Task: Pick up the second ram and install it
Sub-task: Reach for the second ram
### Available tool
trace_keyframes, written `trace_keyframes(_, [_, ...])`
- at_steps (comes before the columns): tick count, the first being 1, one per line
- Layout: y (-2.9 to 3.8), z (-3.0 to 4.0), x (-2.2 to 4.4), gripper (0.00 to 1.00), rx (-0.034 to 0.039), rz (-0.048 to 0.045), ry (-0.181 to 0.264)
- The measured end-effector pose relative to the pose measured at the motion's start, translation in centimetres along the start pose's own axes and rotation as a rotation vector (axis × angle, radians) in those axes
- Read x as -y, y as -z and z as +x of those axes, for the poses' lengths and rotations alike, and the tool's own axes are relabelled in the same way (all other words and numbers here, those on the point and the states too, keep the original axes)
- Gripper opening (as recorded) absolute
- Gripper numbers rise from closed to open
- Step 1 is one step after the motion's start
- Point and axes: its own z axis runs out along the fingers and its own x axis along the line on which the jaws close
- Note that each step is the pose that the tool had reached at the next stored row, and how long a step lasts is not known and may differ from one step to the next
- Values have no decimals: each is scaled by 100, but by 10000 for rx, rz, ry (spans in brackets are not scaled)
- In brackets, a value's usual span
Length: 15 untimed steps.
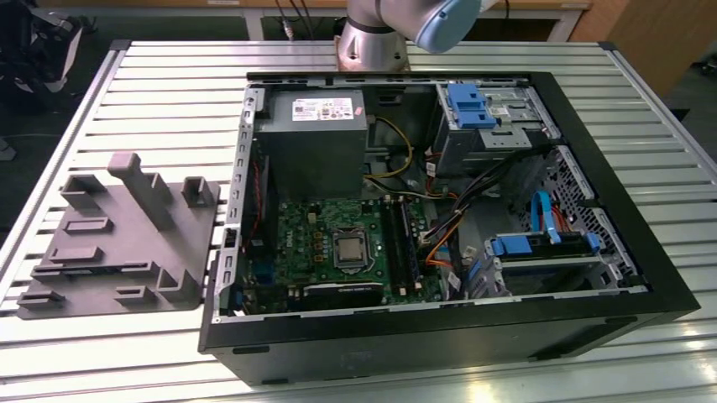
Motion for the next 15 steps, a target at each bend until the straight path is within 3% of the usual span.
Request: trace_keyframes(15, [-26,74,37,11,0,-1,0])
